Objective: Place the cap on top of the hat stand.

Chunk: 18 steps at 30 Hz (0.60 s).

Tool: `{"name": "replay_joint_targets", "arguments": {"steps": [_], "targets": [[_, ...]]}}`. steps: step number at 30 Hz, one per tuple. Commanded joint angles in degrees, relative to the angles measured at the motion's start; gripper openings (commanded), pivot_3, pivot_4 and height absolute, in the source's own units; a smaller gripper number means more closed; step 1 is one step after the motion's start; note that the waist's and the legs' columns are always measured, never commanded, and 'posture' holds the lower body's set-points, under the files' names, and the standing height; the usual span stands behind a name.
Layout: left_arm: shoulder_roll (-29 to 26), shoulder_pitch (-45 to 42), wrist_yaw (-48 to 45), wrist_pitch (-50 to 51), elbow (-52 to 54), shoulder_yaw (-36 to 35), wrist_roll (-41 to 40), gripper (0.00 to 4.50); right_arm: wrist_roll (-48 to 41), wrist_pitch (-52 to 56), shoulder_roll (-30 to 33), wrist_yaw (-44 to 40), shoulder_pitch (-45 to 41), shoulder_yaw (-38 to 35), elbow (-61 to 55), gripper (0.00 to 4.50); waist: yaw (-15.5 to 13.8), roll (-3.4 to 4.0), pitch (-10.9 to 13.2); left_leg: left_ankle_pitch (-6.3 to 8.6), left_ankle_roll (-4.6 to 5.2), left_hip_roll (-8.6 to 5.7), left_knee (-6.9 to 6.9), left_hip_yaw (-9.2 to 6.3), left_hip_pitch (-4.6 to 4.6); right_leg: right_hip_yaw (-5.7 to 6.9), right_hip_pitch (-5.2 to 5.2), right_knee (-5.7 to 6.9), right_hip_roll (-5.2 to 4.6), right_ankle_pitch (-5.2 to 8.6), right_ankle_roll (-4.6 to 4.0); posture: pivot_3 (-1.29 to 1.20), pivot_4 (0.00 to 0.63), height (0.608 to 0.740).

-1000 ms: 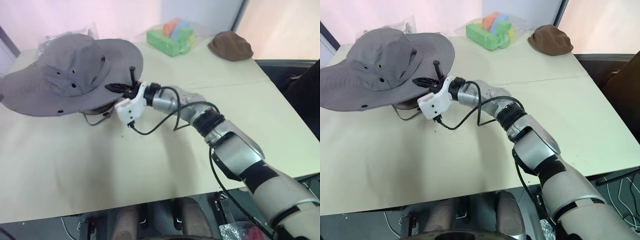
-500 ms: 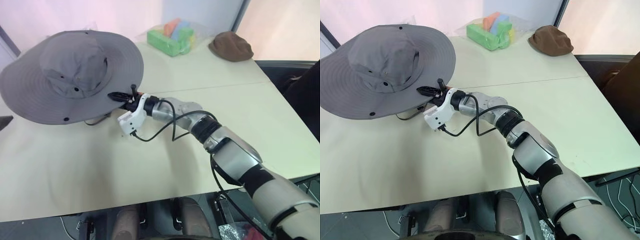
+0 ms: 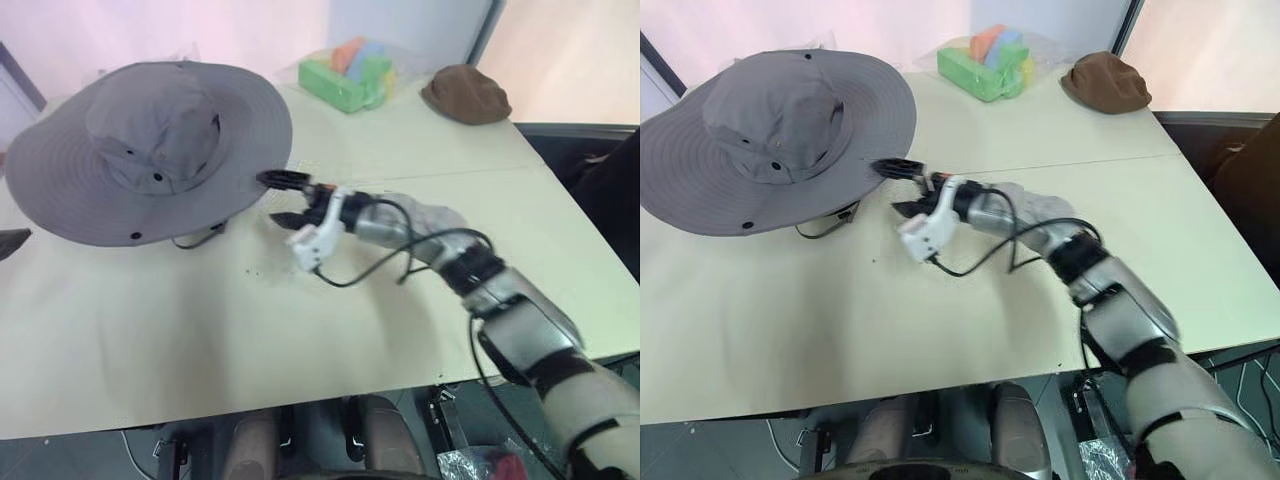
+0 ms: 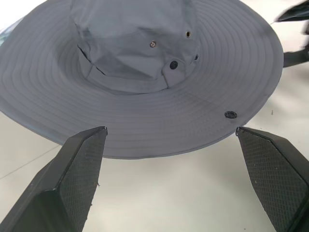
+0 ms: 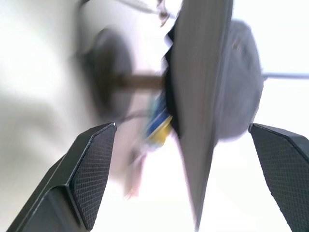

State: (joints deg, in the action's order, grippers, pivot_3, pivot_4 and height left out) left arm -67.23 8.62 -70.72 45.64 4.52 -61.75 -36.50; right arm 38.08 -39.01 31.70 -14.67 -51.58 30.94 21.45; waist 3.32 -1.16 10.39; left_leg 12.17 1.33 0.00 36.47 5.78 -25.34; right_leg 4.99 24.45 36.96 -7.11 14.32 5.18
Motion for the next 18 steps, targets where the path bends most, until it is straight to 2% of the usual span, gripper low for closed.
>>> {"name": "replay_joint_targets", "arguments": {"steps": [1,3,5,9,14,18], "targets": [[0.79,0.95,-0.22,-0.72,0.09,-3.45,0.71,4.5,-19.86,8.14,5.83,-13.95,5.64,-8.39,-12.49,4.48,0.04,-0.04,0.02,0.0,0.0,0.01,0.0,0.01,0.03,0.0,-0.01,0.01,0.0,0.0,0.0,0.0,0.15,0.734],[1.43,1.98,-0.81,-0.71,0.13,-4.73,0.88,4.5,-35.88,25.54,9.59,-26.35,9.37,-13.69,-19.3,4.48,0.27,-0.04,0.02,-0.01,0.02,0.11,0.03,0.03,0.07,0.0,-0.07,0.01,0.05,0.0,0.01,0.0,0.15,0.734],[2.02,2.75,-1.05,-0.71,0.09,-5.53,0.9,4.5,-49.67,44.54,12.33,-34.63,9.05,-19.24,-23.3,4.48,0.39,-0.02,0.05,0.0,0.05,0.29,0.11,0.04,0.07,0.01,-0.11,0.0,0.17,-0.01,0.0,0.0,0.15,0.734],[2.64,2.56,-0.64,-1.17,-0.39,-5.24,0.54,4.5,-69.28,74.4,16.5,-44.39,-0.79,-28.59,-20.35,4.48,0.23,0.11,0.13,0.39,0.37,0.62,0.54,0.05,0.05,0.04,-0.15,0.02,0.25,-0.06,-0.1,0.0,0.15,0.734],[2.18,2.06,-0.75,-1.41,-1.38,-4.84,0.45,4.5,-73.81,85.05,18.99,-50.26,-6.32,-31.01,-16.47,4.48,-0.54,0.07,0.08,0.76,0.08,0.68,0.54,0.01,0.02,0.03,0.19,-0.06,0.16,0.08,-0.53,0.0,0.15,0.734],[0.7,0.46,-0.61,-2.28,-3.73,-3.45,0.92,4.5,-75.9,88.04,18.64,-52.26,-5.52,-31.84,-19.08,4.48,-1.0,0.11,0.1,0.81,0.07,0.67,0.53,0.04,-0.15,0.01,0.36,-0.1,0.04,0.04,-0.6,0.0,0.15,0.734]]}}
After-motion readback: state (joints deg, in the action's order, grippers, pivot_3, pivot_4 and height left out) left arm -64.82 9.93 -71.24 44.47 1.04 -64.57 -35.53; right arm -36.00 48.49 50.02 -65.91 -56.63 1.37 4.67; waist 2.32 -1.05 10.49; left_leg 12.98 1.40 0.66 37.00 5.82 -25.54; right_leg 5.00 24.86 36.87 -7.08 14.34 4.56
